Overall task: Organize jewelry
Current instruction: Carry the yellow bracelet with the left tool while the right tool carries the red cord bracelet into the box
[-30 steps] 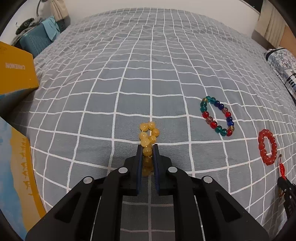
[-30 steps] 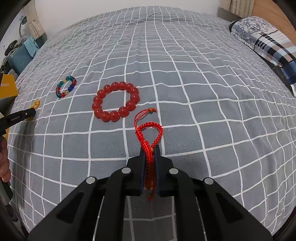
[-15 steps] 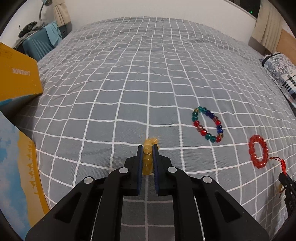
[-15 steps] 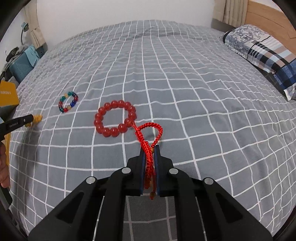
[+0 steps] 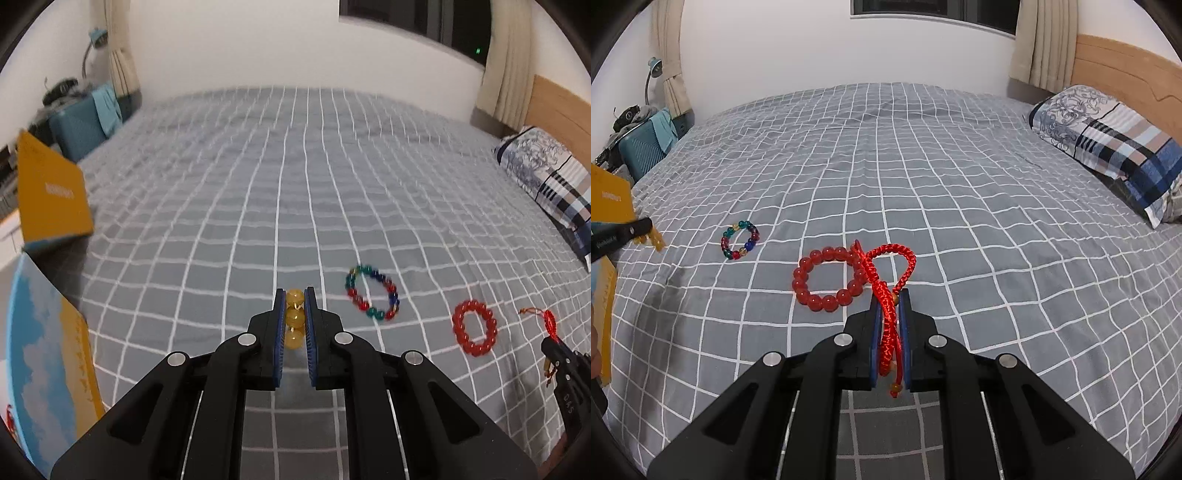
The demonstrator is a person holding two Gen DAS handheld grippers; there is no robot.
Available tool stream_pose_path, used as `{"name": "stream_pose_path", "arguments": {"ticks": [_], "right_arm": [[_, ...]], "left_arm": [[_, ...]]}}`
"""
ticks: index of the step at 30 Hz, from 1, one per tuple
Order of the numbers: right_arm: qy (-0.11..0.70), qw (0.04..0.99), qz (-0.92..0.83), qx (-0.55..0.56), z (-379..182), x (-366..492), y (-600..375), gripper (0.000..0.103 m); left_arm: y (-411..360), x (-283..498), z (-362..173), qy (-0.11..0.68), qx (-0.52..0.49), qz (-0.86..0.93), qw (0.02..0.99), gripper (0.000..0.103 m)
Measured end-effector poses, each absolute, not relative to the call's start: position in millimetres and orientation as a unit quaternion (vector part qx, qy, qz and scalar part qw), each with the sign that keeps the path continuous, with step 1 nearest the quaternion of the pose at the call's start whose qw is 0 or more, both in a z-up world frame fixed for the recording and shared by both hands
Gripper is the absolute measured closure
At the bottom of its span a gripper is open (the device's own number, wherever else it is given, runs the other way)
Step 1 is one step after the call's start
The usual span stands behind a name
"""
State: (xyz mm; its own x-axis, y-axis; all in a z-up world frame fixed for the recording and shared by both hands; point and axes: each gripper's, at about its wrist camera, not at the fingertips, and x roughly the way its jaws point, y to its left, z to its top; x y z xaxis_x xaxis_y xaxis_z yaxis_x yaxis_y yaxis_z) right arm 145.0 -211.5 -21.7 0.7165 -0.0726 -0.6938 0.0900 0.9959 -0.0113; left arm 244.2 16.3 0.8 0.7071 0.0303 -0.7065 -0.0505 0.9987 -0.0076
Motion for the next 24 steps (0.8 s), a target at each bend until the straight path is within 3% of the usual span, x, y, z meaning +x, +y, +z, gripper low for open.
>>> {"name": "stream_pose_path", "arguments": {"ticks": [13,24], "right_arm": [[0.368,0.928,-0.053,0.024,-17.7,147.6,-212.6,0.095],[0.34,0.939,-0.041,0.026,30.9,133.5,-178.7,0.095]], "left_arm": [[7.8,219.7,18.5,0.355,-0.001,0.015,0.935,0.094],[42.7,172.5,59.0,0.351,-0.004,0.027,0.936,0.094]]}}
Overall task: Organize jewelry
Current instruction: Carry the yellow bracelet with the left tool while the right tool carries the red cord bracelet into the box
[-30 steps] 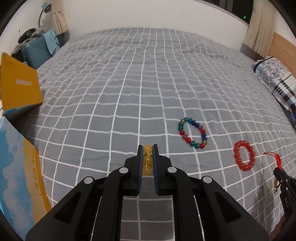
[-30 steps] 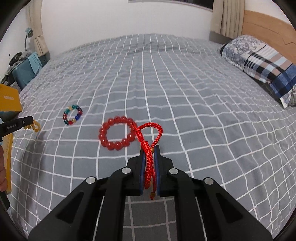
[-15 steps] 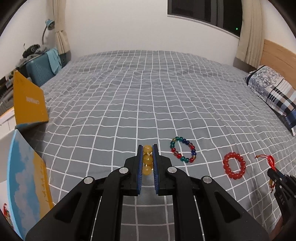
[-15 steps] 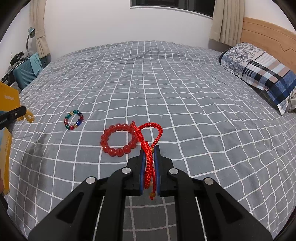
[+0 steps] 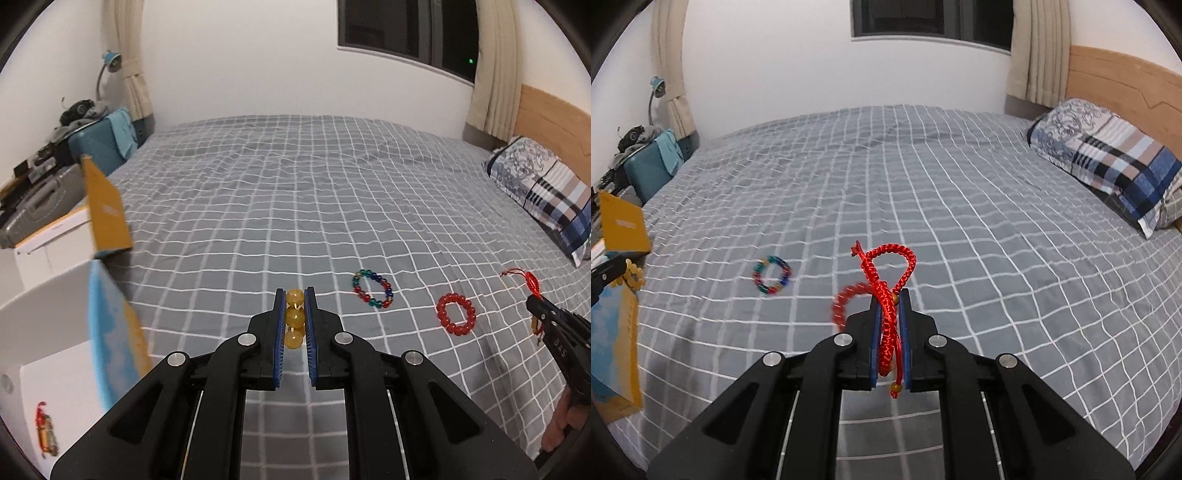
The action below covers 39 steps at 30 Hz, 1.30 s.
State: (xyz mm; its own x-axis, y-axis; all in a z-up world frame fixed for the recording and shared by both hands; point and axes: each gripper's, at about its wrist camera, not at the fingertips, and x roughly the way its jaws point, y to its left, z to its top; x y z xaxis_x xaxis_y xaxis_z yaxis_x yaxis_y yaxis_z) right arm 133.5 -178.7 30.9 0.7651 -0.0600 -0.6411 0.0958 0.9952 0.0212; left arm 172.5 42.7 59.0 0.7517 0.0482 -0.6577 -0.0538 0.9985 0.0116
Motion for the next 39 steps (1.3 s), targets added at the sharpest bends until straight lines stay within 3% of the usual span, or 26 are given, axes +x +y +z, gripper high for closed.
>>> {"name": "stream_pose_path", "arguments": {"ticks": [11,24,39], "right_arm": [[0.323,0.946,0.013,-0.007,81.5,114.4,-80.8,0.095],[0.307,0.94,0.136,-0.051,112.5,74.5,85.6,0.095],[0.392,0.88,0.241,-0.119,70.8,59.2,239.9,0.095]], "left_arm": [[133.9,99.3,105.5,0.343,-0.034,0.074,0.936,0.094],[257.4,26.3,113.9,0.359,-0.063,0.177,0.914,0.094],[333.6,-4.4,61.5,0.433,-0.128,0.217,0.865,0.094]]}}
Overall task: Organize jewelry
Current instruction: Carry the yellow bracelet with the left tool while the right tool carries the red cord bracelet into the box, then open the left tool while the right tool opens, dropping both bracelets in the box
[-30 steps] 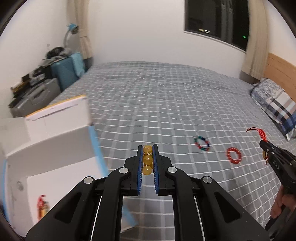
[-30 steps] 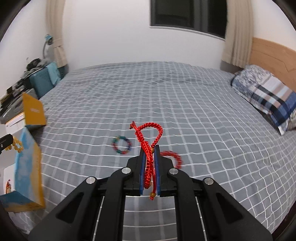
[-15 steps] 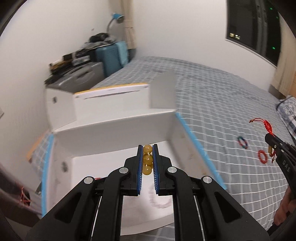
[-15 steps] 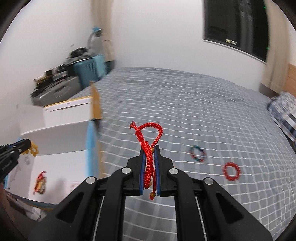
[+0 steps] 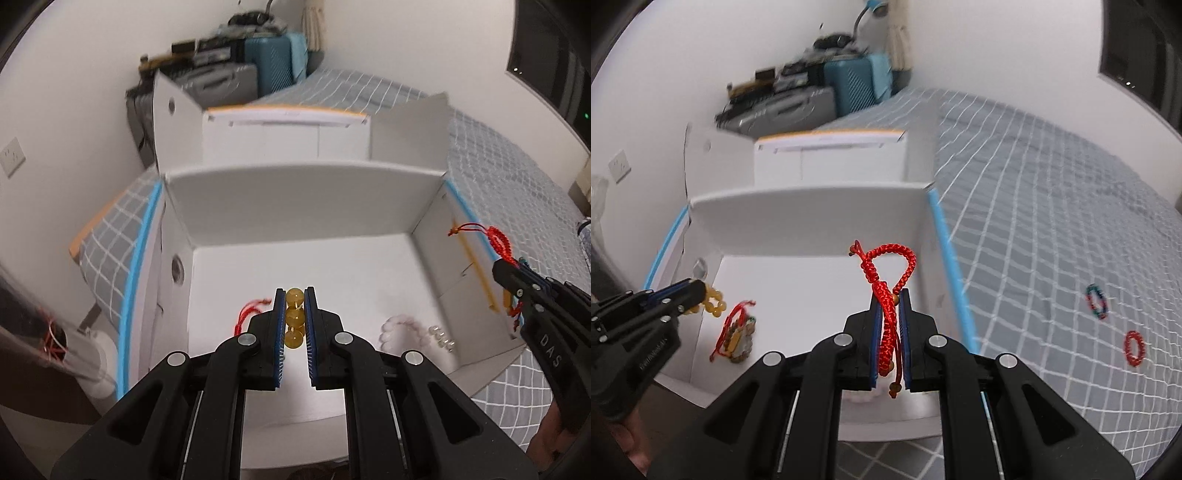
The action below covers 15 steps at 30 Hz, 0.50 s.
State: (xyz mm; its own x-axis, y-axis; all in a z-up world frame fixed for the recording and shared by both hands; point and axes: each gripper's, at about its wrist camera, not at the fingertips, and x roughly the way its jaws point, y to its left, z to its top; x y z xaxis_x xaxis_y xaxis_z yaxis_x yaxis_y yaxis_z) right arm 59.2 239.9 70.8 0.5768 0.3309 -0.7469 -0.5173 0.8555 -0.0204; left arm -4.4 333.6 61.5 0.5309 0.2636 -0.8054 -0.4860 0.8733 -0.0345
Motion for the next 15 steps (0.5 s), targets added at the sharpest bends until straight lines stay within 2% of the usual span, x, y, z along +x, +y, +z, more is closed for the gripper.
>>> {"name": "stream_pose_path", "arguments": {"ticks": [5,15], "right_arm": [[0.436,0.857,0.239,-0.133,45.6,68.0,258.8,0.095],[0.467,0.84,0.237,-0.144,24.5,70.6,266.9,0.095]], "left_arm": [[338.0,2.1,41.1,0.462,-0.138,0.217,0.849,0.094],[347.2,4.0,27.7,0.482,-0.143,0.222,0.835,0.094]]}}
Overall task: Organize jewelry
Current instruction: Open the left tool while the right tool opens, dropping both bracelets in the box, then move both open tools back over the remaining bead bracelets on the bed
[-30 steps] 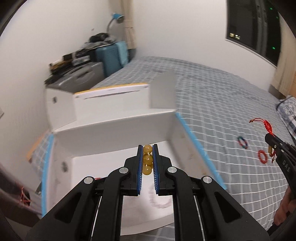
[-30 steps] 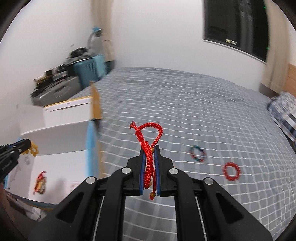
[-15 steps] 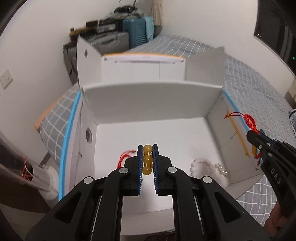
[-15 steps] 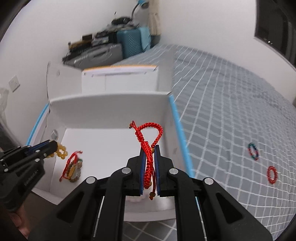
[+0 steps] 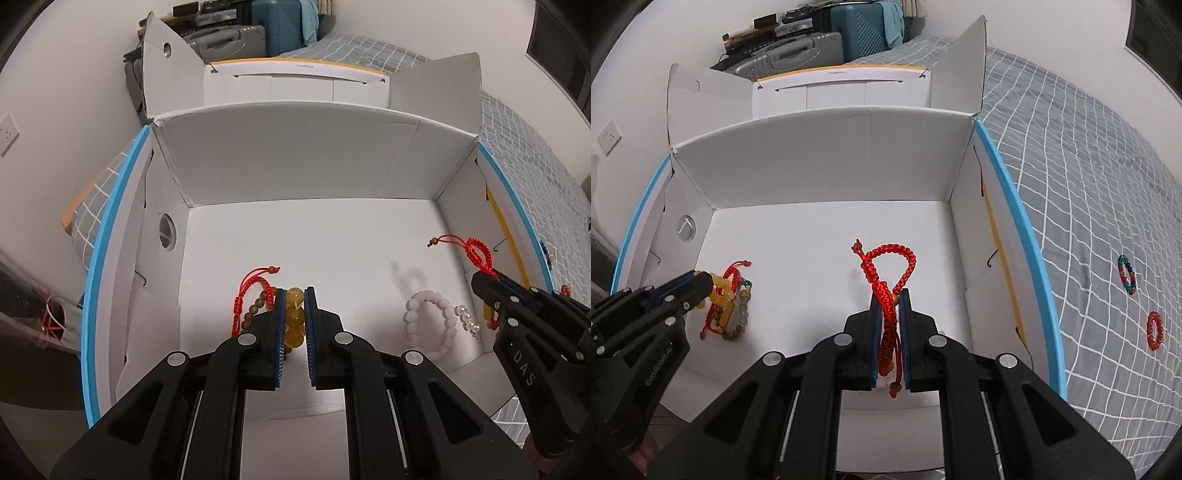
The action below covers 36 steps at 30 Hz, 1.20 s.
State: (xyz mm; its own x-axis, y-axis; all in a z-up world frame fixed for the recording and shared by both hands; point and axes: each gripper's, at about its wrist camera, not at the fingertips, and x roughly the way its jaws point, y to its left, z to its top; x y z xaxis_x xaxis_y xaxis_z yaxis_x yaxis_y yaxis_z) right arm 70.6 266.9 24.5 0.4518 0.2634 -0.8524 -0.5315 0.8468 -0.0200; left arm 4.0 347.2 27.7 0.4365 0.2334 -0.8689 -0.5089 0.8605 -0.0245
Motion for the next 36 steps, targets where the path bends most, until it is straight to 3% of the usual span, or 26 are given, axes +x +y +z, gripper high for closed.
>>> {"name": "stream_pose_path", "arguments": {"ticks": [7,9,11,13,15,17,21,36], "right_arm": [[0.465,0.841,0.239,-0.14,21.3,70.6,267.5,0.09],[0.463,0.842,0.241,-0.138,21.9,69.8,266.5,0.072],[0.459,0.844,0.243,-0.134,23.7,69.6,264.3,0.064],[0.455,0.846,0.245,-0.131,25.9,69.1,262.8,0.05],[0.449,0.85,0.244,-0.129,29.0,67.8,261.7,0.034],[0.445,0.852,0.242,-0.128,31.9,67.5,260.4,0.03],[0.44,0.854,0.244,-0.129,35.8,66.7,258.8,0.021],[0.417,0.873,0.22,-0.127,49.5,67.3,232.8,0.011]], "left_arm": [[345.4,5.2,26.0,0.483,-0.139,0.231,0.833,0.091],[345.2,3.9,28.8,0.479,-0.134,0.237,0.835,0.086],[343.8,2.1,32.9,0.473,-0.129,0.244,0.837,0.055],[344.1,-0.4,37.7,0.463,-0.129,0.25,0.84,0.037],[344.9,-2.7,42.5,0.455,-0.124,0.261,0.842,0.027],[347.6,-4.1,46.1,0.449,-0.124,0.267,0.844,0.019],[353.7,-4.3,47.8,0.447,-0.129,0.272,0.843,0.015],[337.8,-4.2,60.3,0.422,-0.125,0.264,0.858,0.006]]}}
